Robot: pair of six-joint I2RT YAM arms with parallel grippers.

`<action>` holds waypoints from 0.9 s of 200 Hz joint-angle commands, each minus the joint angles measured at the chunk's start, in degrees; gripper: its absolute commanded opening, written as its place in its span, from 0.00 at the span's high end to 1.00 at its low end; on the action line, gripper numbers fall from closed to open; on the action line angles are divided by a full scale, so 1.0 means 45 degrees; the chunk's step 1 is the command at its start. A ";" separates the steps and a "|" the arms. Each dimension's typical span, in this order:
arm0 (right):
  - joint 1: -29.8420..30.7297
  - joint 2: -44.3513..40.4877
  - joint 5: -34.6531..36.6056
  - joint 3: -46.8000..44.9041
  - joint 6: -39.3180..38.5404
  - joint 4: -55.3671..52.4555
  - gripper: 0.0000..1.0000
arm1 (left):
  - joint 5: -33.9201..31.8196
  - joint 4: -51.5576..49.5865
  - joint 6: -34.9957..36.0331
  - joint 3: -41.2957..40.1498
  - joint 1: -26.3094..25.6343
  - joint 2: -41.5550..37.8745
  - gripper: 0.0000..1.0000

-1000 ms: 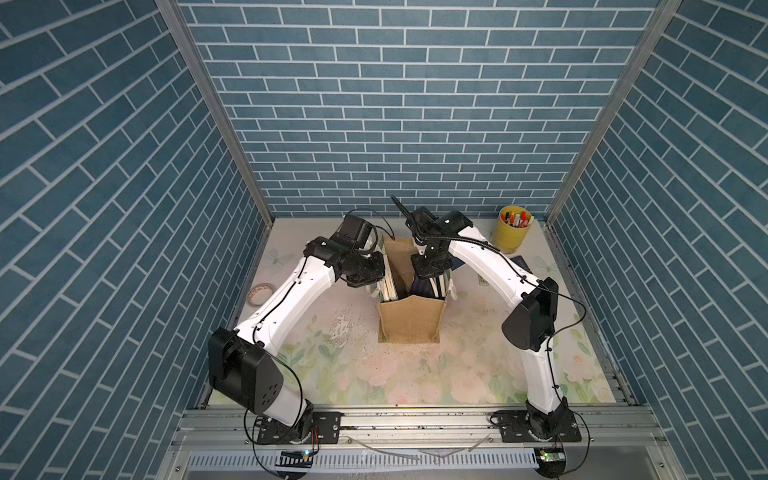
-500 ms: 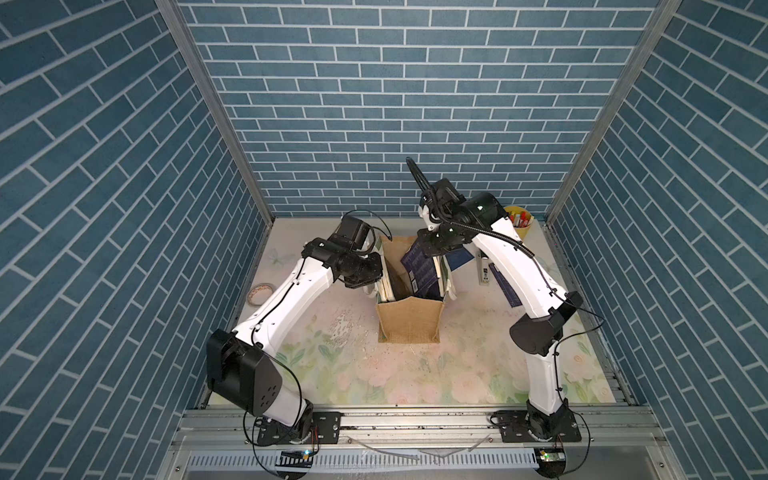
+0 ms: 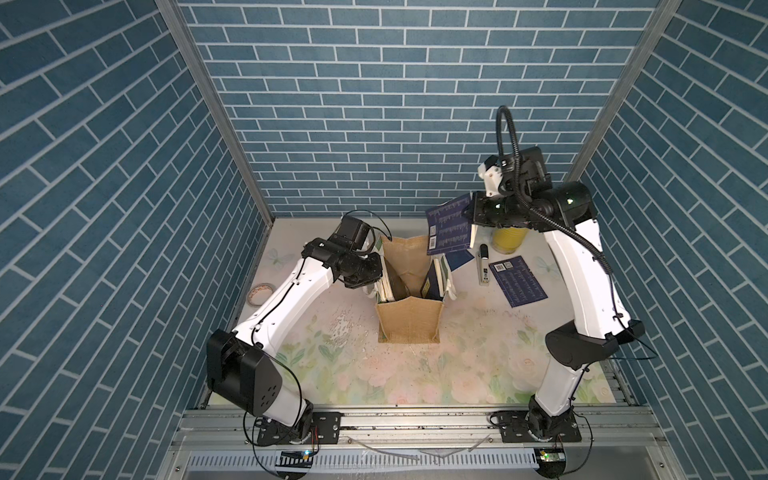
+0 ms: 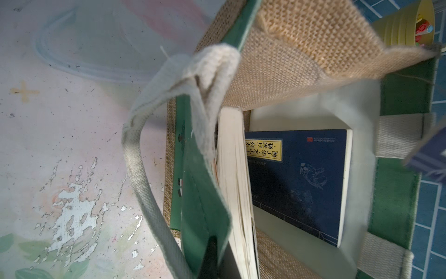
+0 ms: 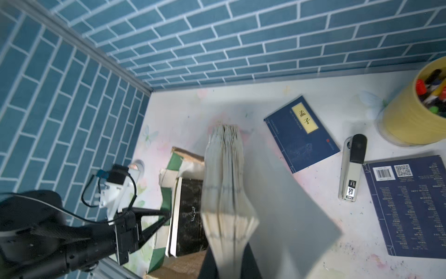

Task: Take out the books from the canvas bag
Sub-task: Pick up the book from the canvas bag, then place the book at the center of the board.

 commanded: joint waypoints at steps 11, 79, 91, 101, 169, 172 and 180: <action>-0.1612 -0.1419 -0.1261 -0.1886 0.1307 0.2538 1.00 | -0.0316 -0.0413 0.0177 -0.0447 0.0055 0.0428 0.96; -0.5259 -0.4703 -0.3867 -1.1049 0.3708 0.7671 1.00 | -0.0221 -0.0454 0.0216 -0.0434 0.0061 0.0329 0.96; -0.5597 -0.5170 -0.4416 -1.2716 0.4137 0.8466 1.00 | -0.0218 -0.0471 0.0214 -0.0447 0.0060 0.0301 0.96; -0.5687 -0.5438 -0.4682 -1.3771 0.4216 0.8746 1.00 | -0.0243 -0.0471 0.0213 -0.0466 0.0063 0.0272 0.96; -0.5728 -0.6630 -0.6771 -1.9409 0.4964 1.1132 1.00 | -0.0179 -0.0584 0.0373 -0.0422 0.0062 0.0346 0.96; -0.5737 -0.6686 -0.6755 -1.9637 0.4964 1.1189 1.00 | -0.0179 -0.0588 0.0365 -0.0419 0.0060 0.0349 0.96; -0.5731 -0.6825 -0.6654 -2.0235 0.4982 1.1377 1.00 | -0.0165 -0.0608 0.0383 -0.0380 0.0063 0.0368 0.96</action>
